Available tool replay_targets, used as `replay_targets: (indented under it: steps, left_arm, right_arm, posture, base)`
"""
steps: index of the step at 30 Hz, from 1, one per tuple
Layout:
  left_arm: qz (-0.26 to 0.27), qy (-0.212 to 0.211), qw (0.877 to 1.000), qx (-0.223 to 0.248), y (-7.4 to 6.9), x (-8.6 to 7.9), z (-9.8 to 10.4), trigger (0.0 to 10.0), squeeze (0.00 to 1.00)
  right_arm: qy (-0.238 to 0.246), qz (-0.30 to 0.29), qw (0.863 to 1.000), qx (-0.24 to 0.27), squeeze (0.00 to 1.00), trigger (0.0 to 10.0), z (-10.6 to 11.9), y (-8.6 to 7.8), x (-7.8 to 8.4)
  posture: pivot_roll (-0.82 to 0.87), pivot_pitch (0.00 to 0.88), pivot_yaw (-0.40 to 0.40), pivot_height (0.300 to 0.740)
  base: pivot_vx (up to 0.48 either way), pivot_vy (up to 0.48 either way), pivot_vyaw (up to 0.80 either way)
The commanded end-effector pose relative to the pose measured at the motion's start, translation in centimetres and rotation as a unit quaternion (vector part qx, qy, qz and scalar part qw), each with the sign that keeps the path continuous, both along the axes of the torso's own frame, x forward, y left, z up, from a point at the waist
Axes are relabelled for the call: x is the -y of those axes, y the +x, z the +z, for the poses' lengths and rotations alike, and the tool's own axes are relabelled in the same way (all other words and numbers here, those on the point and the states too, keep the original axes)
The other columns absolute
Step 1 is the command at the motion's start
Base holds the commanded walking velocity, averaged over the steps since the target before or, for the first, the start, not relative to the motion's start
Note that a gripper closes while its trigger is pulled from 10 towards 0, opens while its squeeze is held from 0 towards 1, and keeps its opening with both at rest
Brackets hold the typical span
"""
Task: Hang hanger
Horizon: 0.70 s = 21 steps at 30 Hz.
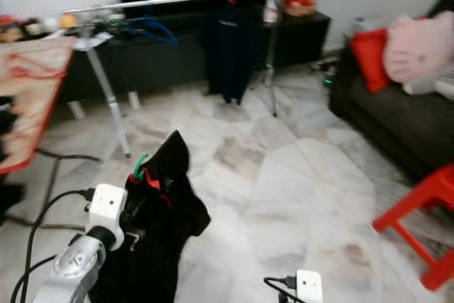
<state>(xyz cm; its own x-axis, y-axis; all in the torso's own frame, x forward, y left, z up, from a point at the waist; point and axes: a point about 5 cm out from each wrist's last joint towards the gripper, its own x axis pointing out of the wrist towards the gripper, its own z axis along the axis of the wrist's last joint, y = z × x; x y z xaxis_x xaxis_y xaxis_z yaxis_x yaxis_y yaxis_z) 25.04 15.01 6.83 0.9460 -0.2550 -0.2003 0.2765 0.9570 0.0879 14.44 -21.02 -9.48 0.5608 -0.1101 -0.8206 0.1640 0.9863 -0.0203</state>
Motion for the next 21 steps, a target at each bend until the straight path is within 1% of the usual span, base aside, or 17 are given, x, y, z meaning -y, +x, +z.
replay_targets:
  steps: [1,12,21]
  left_arm:
    - [0.01,0.01,1.0,0.026,0.32,-1.05,0.95,10.0,0.0]
    - [0.009,0.008,1.0,0.027,0.53,-1.1,0.88,10.0,0.0]
    - [0.012,0.009,0.999,0.029,0.69,-1.36,1.12,10.0,0.0]
  right_arm:
    - [0.011,0.006,1.0,0.016,0.0,10.0,0.26,1.11,-1.13]
    - [0.012,0.003,1.0,0.015,0.0,10.0,0.19,1.02,-1.29]
    - [0.014,0.003,1.0,0.017,0.0,10.0,0.28,1.27,-1.35]
  posture:
    - [0.0,0.0,-0.015,0.716]
    - [-0.01,0.0,-0.011,0.716]
    - [-0.01,0.0,-0.015,0.716]
  base:
    - [0.48,0.0,0.0]
    - [0.48,0.0,0.0]
    - [0.48,0.0,0.0]
